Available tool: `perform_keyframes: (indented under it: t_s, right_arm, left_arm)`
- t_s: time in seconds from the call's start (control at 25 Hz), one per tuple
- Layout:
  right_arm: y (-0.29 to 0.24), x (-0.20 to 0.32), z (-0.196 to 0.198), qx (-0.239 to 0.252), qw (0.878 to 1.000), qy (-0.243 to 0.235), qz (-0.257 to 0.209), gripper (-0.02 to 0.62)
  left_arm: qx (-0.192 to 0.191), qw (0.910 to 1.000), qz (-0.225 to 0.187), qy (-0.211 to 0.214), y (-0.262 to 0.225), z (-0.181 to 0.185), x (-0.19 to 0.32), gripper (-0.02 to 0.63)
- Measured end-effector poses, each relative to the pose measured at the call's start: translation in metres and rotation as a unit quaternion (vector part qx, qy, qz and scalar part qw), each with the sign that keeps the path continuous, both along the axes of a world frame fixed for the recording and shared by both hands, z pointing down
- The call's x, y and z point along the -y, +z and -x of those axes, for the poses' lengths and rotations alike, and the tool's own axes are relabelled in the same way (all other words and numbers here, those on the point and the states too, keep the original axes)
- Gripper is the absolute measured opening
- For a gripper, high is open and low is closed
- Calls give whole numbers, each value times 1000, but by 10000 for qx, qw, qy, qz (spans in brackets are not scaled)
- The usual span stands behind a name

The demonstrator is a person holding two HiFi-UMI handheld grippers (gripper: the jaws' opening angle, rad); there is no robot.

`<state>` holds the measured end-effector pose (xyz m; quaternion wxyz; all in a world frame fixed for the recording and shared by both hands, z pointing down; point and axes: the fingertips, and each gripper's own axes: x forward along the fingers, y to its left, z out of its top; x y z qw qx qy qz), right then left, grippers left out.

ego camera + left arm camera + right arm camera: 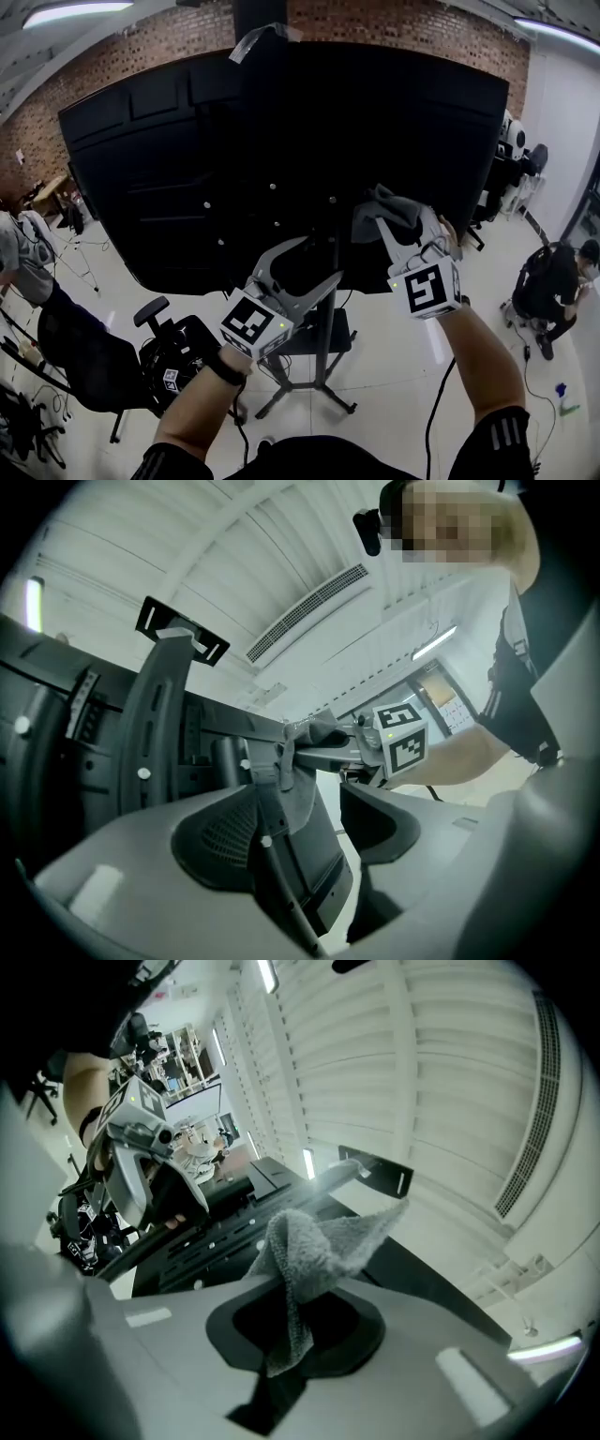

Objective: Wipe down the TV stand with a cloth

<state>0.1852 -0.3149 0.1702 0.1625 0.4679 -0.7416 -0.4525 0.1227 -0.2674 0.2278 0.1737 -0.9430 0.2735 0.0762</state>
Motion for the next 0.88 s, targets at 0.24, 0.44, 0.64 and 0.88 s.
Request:
perform_keyframes:
  t_s: [0.24, 0.44, 0.64, 0.88]
  right_arm:
    - [-10, -20, 89, -94, 9990, -427, -76, 29]
    - [-18, -35, 173, -281, 9967, -702, -301, 29]
    - [-21, -39, 250, -546, 9937, -880, -436, 29]
    - [-12, -20, 318, -1257, 9882, -595, -642, 29]
  left_arm:
    - [-104, 9995, -115, -263, -6, 71, -7, 299]
    - [-217, 9988, -78, -425, -12, 135, -10, 299]
    - [-294, 9977, -125, -590, -15, 194, -11, 299]
    - [-312, 9969, -38, -718, -7, 253, -4, 299]
